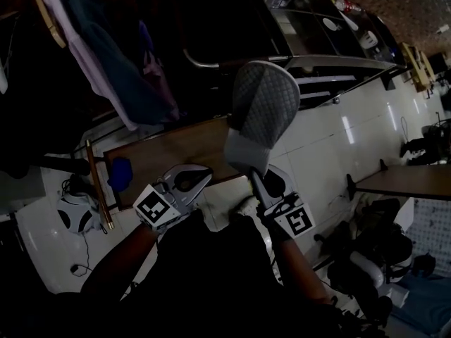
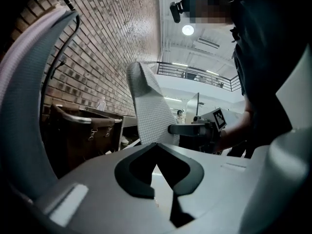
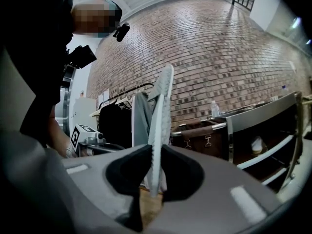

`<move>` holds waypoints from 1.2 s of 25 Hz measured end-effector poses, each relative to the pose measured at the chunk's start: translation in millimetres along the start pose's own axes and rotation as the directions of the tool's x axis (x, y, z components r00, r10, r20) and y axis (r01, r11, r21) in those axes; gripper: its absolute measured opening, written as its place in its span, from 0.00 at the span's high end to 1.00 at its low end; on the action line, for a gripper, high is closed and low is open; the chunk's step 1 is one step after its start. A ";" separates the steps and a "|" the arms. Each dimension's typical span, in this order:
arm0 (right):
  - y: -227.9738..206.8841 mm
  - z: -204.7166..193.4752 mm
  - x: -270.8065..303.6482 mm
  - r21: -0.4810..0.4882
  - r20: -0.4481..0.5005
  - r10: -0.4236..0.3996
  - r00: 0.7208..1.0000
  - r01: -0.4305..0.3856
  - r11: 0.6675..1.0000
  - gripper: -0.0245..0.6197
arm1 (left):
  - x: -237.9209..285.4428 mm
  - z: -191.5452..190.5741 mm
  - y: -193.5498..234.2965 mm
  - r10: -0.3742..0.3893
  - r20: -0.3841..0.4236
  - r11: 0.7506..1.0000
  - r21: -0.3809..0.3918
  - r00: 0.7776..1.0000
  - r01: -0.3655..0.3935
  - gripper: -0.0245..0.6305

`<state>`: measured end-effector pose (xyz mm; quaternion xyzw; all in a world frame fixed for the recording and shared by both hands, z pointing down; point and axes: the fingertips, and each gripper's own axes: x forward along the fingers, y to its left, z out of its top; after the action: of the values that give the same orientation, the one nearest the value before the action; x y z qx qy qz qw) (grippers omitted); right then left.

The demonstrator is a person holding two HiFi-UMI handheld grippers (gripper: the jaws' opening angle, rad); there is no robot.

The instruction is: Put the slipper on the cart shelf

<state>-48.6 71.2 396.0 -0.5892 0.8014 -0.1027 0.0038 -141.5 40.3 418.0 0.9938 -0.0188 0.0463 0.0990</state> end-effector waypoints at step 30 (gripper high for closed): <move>-202.6 -12.1 -172.5 0.097 0.011 0.101 0.995 -0.101 0.990 0.87 | 245.1 -0.9 -134.1 0.043 -0.089 0.999 0.009 0.995 -0.042 0.96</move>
<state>193.8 178.5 422.3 -0.5473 0.8242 -0.1397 0.0403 108.5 165.0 416.1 0.9905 -0.0354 0.0928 0.0955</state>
